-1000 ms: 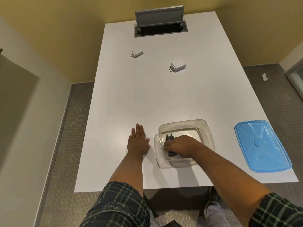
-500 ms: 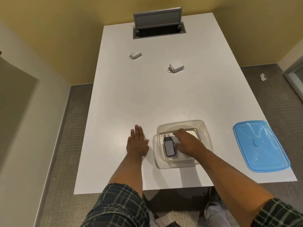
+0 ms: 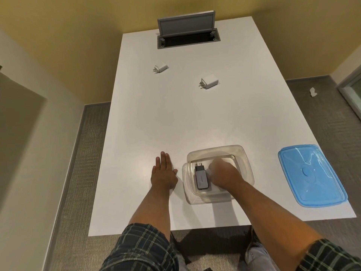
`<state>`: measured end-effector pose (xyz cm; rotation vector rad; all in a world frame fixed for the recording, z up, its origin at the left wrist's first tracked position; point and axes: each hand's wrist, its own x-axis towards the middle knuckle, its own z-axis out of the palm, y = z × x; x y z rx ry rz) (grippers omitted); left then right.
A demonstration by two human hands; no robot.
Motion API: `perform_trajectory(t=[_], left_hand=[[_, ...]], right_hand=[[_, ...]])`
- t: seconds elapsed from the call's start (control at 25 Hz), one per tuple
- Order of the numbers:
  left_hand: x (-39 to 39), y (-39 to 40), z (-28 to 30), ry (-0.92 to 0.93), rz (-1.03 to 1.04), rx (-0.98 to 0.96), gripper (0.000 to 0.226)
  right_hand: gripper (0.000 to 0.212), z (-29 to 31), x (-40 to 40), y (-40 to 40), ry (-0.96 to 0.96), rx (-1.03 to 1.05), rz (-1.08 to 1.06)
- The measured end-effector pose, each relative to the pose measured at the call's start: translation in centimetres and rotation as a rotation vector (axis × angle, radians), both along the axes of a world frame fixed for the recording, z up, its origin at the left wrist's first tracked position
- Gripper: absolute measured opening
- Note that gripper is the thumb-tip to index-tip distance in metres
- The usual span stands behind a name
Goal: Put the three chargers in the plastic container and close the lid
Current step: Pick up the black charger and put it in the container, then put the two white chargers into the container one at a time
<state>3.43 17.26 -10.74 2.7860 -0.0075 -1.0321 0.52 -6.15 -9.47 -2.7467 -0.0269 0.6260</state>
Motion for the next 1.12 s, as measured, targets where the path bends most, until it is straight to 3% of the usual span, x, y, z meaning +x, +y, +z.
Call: perform_trajectory(t=[0.64, 0.72, 0.88, 1.0, 1.12], left_hand=[[-0.6, 0.2, -1.1, -0.127, 0.006, -0.023, 0.072], [-1.0, 0.0, -1.4, -0.199, 0.021, -0.003, 0.071], [-1.0, -0.3, -1.5, -0.326, 0.004, 0.008, 0.069], [0.6, -0.3, -1.2, -0.390, -0.050, -0.023, 0.067], [2.9, -0.6, -0.7, -0.383, -0.069, -0.049, 0.065]], right_hand=[[0.026, 0.0, 0.3, -0.2, -0.085, -0.052, 0.130], [0.033, 0.6, 0.2, -0.6, -0.204, -0.031, 0.220], [0.039, 2.9, 0.9, 0.0, -0.676, 0.110, 0.449], [0.055, 5.3, 4.0, 1.2, -0.738, 0.165, 0.330], [0.053, 7.0, 8.3, 1.4, -0.651, 0.138, 0.143]])
